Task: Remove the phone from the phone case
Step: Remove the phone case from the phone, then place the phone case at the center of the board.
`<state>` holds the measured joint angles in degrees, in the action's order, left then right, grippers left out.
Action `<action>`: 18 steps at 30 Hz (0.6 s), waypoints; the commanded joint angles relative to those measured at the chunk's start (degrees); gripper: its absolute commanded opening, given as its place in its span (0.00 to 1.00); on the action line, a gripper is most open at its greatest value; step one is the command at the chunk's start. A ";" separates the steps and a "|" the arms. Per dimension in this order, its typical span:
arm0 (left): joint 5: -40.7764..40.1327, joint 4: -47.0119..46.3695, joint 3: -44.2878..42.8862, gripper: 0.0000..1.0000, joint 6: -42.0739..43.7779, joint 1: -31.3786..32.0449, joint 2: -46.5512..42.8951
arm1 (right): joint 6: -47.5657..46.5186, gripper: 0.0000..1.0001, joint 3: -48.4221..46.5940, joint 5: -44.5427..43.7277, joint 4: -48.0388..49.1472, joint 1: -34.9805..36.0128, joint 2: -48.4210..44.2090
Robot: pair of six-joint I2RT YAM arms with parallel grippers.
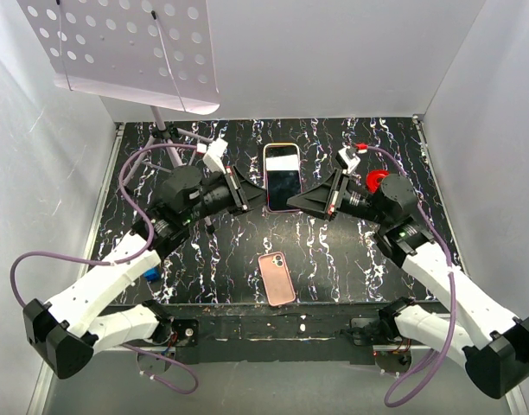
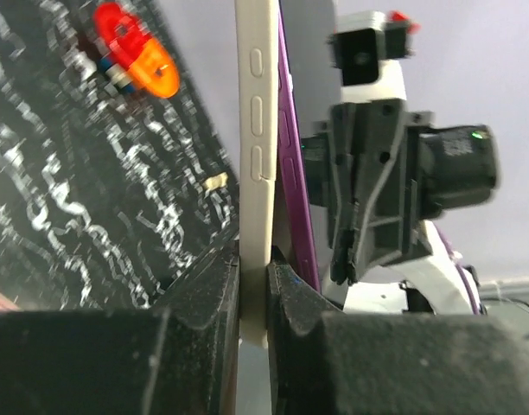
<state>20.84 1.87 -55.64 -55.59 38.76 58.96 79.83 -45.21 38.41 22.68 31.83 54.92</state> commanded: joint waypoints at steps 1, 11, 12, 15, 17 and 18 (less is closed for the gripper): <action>-16.68 23.14 -5.71 0.00 0.41 -0.44 3.17 | -10.73 0.01 -3.65 0.62 -11.84 0.51 -5.51; -13.29 16.70 7.98 0.00 -12.42 0.87 4.59 | -22.61 0.01 -12.35 -4.57 -30.50 0.51 -10.97; -12.67 14.33 9.39 0.00 -13.57 2.27 4.50 | -22.96 0.01 -12.79 -5.10 -31.02 0.51 -11.23; -14.77 8.87 12.91 0.00 -19.70 9.55 4.67 | -26.21 0.01 -15.51 -8.78 -36.37 0.51 -11.50; -18.62 5.44 15.20 0.00 -24.54 15.69 5.20 | -27.27 0.01 -16.13 -10.28 -38.23 0.51 -11.76; -22.38 4.64 16.16 0.00 -27.17 18.95 5.81 | -27.36 0.01 -16.05 -10.38 -38.32 0.51 -11.85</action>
<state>5.13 15.20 -41.89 -72.07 48.16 64.88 56.71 -58.08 31.66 -13.41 32.25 43.99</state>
